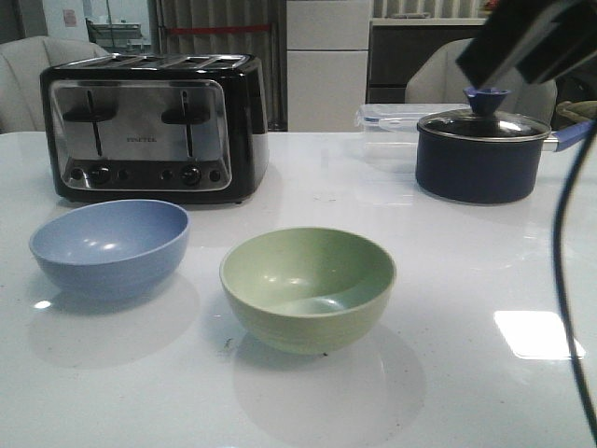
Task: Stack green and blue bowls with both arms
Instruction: 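Open the right gripper and lift it away from the green bowl, then lower the left gripper onto the rim of the light blue bowl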
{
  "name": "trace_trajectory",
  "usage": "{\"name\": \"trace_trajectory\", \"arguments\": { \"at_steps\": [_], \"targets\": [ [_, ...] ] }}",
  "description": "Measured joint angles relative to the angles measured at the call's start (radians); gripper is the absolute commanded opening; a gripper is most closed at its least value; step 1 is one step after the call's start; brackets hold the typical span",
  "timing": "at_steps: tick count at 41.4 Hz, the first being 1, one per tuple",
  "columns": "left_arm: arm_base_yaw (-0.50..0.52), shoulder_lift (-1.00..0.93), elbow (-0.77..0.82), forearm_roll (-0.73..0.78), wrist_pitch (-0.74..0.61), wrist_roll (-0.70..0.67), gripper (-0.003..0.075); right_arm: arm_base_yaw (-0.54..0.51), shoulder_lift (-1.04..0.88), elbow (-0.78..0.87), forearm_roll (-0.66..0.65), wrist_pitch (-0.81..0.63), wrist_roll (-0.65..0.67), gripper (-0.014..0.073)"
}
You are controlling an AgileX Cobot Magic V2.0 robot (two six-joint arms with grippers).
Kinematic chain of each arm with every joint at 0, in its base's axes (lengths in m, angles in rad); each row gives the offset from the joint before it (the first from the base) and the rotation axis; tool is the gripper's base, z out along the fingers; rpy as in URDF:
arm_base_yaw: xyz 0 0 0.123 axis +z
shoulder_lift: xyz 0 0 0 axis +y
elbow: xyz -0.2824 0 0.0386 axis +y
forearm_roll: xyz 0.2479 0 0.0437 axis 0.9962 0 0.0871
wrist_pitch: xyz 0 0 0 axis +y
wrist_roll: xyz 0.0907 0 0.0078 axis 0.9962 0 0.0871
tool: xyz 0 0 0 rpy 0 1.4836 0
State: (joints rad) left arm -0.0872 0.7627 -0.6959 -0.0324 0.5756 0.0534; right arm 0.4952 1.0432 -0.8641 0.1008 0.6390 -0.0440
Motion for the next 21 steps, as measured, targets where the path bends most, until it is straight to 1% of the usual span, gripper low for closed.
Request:
{"name": "trace_trajectory", "arguments": {
  "at_steps": [6,9,15,21],
  "targets": [
    [-0.052,0.047,-0.005,0.0,-0.014,0.0,0.0605,0.0,-0.117,0.072,0.0,0.016,0.0,0.0413],
    [-0.072,0.107,-0.008,0.0,-0.019,0.0,0.0605,0.0,-0.148,0.088,0.0,0.021,0.0,0.0413],
    [-0.086,0.258,-0.043,-0.006,-0.019,0.0,0.0605,0.0,-0.159,0.092,0.0,0.028,0.0,0.0413],
    [-0.086,0.44,-0.113,-0.034,-0.022,0.0,0.0605,0.0,-0.159,0.093,0.0,0.028,0.0,0.0413]
  ]
}}
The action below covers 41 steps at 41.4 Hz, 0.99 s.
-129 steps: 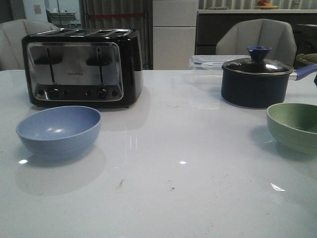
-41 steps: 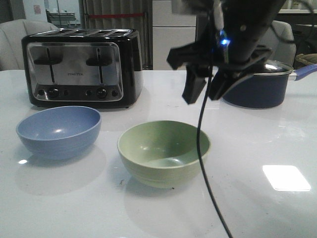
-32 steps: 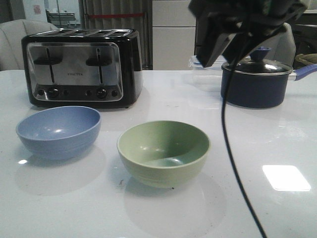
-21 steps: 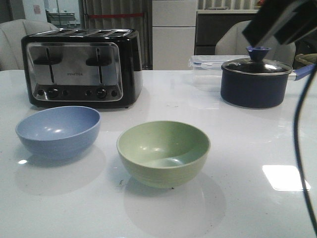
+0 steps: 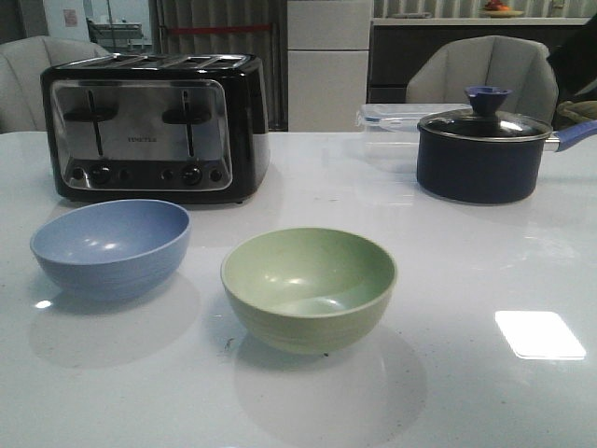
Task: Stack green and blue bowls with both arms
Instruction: 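Lower the left gripper onto the rim of the light blue bowl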
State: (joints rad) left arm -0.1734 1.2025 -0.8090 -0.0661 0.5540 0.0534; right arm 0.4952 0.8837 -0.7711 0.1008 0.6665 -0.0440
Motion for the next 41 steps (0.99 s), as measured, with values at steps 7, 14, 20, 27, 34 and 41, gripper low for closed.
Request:
{"name": "trace_trajectory", "arguments": {
  "at_steps": [7,14,20,27,34,41],
  "targets": [
    [0.0,0.213,-0.097,-0.008,-0.011,0.0,0.0605,0.0,0.0,0.0,0.0,0.0,0.0,0.0413],
    [0.0,0.413,-0.199,-0.019,-0.015,0.0,0.0595,0.0,0.0,0.0,0.0,0.0,0.0,0.0413],
    [0.0,0.524,-0.267,-0.054,-0.018,0.0,0.0467,0.0,0.0,0.0,0.0,0.0,0.0,0.0413],
    [-0.001,0.574,-0.297,-0.067,-0.017,0.0,0.0262,0.0,0.0,0.0,0.0,0.0,0.0,0.0413],
    [-0.002,0.574,-0.3,-0.067,0.004,0.0,0.0099,0.0,0.0,0.0,0.0,0.002,0.0,0.0413],
    [-0.002,0.574,-0.3,-0.069,0.015,0.0,0.0093,0.0,0.0,0.0,0.0,0.002,0.0,0.0413]
  ]
}}
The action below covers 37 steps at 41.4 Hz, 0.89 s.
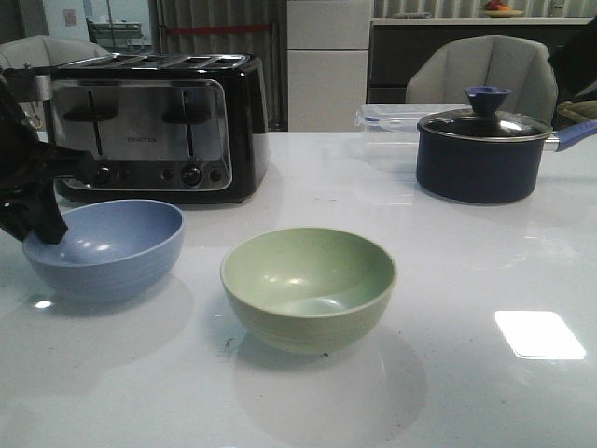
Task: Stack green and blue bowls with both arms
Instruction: 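Lower the left gripper onto the rim of the light blue bowl, then lift the blue bowl with the left gripper over the green bowl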
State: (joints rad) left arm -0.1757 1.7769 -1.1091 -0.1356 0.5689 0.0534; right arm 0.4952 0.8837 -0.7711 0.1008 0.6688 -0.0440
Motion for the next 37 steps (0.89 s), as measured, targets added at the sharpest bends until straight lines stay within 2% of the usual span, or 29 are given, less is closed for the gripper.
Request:
{"name": "trace_trajectory", "arguments": {
  "at_steps": [8,14,24,37],
  "targets": [
    [-0.008,-0.04,-0.004,-0.016,0.033,0.0,0.0093,0.0,0.0,0.0,0.0,0.0,0.0,0.0413],
    [-0.044,-0.1,-0.063,-0.03,0.108,0.031,0.0093,0.0,0.0,0.0,0.0,0.0,0.0,0.0413],
    [-0.186,-0.129,-0.22,-0.124,0.284,0.157,0.0093,0.0,0.0,0.0,0.0,0.0,-0.002,0.0413],
    [-0.349,-0.084,-0.243,-0.151,0.262,0.175,0.0093,0.0,0.0,0.0,0.0,0.0,-0.002,0.0413]
  ]
}}
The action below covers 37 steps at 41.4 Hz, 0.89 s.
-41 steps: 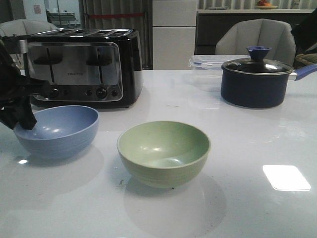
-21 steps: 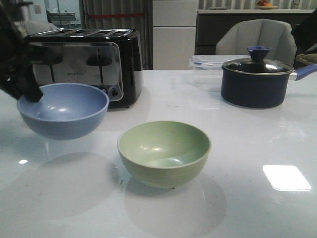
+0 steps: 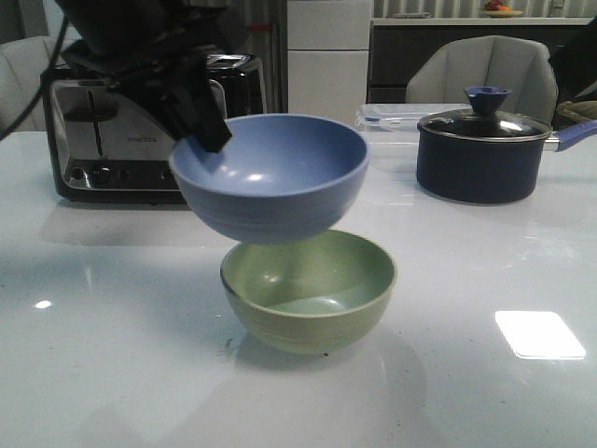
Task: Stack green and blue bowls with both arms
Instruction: 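Lift the blue bowl with the left gripper over the green bowl, then lower the blue bowl into the green bowl and open the left gripper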
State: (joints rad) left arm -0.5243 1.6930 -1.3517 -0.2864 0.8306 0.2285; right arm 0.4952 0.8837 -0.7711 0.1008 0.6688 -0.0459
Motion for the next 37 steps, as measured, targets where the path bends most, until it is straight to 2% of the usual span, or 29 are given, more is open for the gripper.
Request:
{"name": "trace_trajectory", "arguments": {
  "at_steps": [12,15,22,24,31,37],
  "targets": [
    [-0.03,0.135,0.0,-0.044,-0.051,0.002,0.0099,0.0,0.0,0.0,0.0,0.0,0.0,0.0413],
    [-0.03,0.16,0.0,-0.052,-0.073,0.002,0.0153,0.0,0.0,0.0,0.0,0.0,0.0,0.0413],
    [-0.03,0.184,-0.003,-0.058,-0.087,0.002,0.0388,0.0,0.0,0.0,0.0,0.002,0.0,0.0413],
    [-0.03,0.184,-0.006,-0.059,-0.087,0.002,0.041,0.0,0.0,0.0,0.0,0.002,0.0,0.0413],
    [-0.03,0.158,-0.015,-0.037,-0.084,0.002,0.0403,0.0,0.0,0.0,0.0,0.002,0.0,0.0413],
    [-0.03,0.057,-0.004,0.019,-0.067,0.002,0.0403,0.0,0.0,0.0,0.0,0.004,0.0,0.0413]
  ]
}}
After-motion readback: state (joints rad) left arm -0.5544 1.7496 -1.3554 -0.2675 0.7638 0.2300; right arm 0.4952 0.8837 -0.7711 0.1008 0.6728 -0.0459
